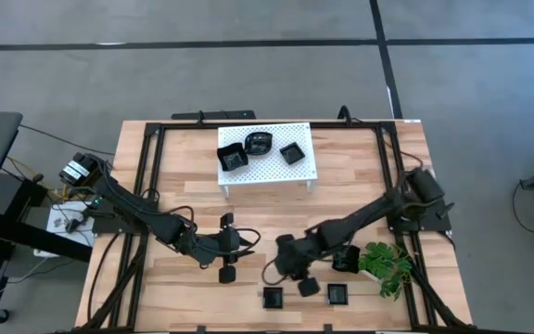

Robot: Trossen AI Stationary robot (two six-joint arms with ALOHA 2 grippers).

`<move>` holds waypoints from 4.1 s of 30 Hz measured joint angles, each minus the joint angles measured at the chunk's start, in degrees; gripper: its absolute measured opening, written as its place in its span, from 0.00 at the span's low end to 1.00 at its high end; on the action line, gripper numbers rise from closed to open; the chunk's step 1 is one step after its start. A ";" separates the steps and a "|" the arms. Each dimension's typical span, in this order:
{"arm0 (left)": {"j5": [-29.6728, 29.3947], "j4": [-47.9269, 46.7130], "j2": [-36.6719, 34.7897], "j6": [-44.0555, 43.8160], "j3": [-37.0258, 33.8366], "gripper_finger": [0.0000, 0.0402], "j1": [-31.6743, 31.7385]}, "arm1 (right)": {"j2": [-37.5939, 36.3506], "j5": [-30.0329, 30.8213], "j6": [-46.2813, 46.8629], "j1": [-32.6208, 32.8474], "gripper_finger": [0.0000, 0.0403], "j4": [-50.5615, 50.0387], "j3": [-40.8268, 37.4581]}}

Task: Pick & Place Mini shaped plates
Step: Stack the black square plate on top of the black square plate on the shelf

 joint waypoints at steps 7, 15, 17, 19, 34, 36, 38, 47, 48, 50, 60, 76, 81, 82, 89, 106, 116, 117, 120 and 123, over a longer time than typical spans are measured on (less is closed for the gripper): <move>0.02 -0.05 0.00 0.02 0.00 0.21 0.20 | 8.03 -4.04 6.10 -0.07 0.13 1.48 7.02; 0.00 -0.38 0.00 0.20 -0.02 0.21 0.20 | 12.49 -6.68 11.39 0.09 0.13 1.28 8.87; 0.00 -0.44 0.00 0.22 -0.01 0.21 0.24 | 12.52 -7.36 11.57 0.09 0.13 0.99 8.83; 0.00 -0.44 0.00 0.22 -0.02 0.21 0.26 | 12.52 -7.36 11.57 0.09 0.13 0.95 8.83; 7.16 -0.29 0.53 0.02 -0.02 0.21 -0.57 | 9.22 -7.51 4.05 0.60 0.13 0.20 8.83; 9.96 -0.66 1.54 0.09 -0.05 0.21 -2.08 | 9.22 -7.40 1.10 1.13 0.13 0.30 8.83; 11.43 -0.52 2.85 0.22 -0.07 0.21 -3.74 | 9.26 -7.38 -2.10 1.79 0.14 0.34 8.81; 8.29 10.77 14.39 -0.34 -0.07 0.27 -9.25 | 9.42 -0.84 -4.70 4.10 0.30 3.30 8.81; 8.26 12.54 15.85 0.10 -0.07 0.28 -9.39 | 9.42 0.80 -5.54 4.29 0.33 3.32 8.81; 7.26 15.00 18.19 0.28 -0.07 0.31 -9.68 | 9.44 3.72 -6.55 4.86 0.37 3.15 8.81; 5.34 20.23 24.57 -4.81 -0.02 0.37 -11.12 | 13.36 7.55 -8.88 7.28 0.48 8.22 8.70; 3.93 22.88 30.67 -6.98 2.24 0.37 -11.76 | 16.46 8.24 -9.43 6.06 0.43 13.15 8.94; 3.58 22.77 30.77 -6.10 2.78 0.37 -11.72 | 16.57 7.75 -10.05 6.00 0.44 14.00 8.90; 3.61 22.81 30.77 -5.94 2.78 0.37 -11.69 | 16.43 8.21 -10.17 5.94 0.43 14.54 8.80; 1.12 22.66 30.57 -4.90 2.78 0.37 -10.65 | 16.50 8.97 -10.22 4.88 0.41 16.48 8.68; -0.68 19.44 15.61 1.59 -0.21 0.37 -7.59 | 9.57 25.70 -17.13 2.29 0.39 6.89 8.81; 0.74 -3.41 5.14 -14.66 -0.37 0.40 -12.56 | 9.90 15.65 -14.10 2.61 0.44 6.09 8.70; 0.94 -3.95 5.65 -18.13 -0.35 0.41 -13.07 | 10.56 15.02 -14.25 2.69 0.46 7.87 8.76; 1.53 -4.57 7.76 -24.78 -0.39 0.45 -14.53 | 12.10 14.76 -16.33 2.66 0.53 13.36 8.66; 2.69 -4.72 8.87 -31.04 -0.39 0.47 -16.28 | 14.08 14.29 -16.41 2.59 0.60 21.50 8.81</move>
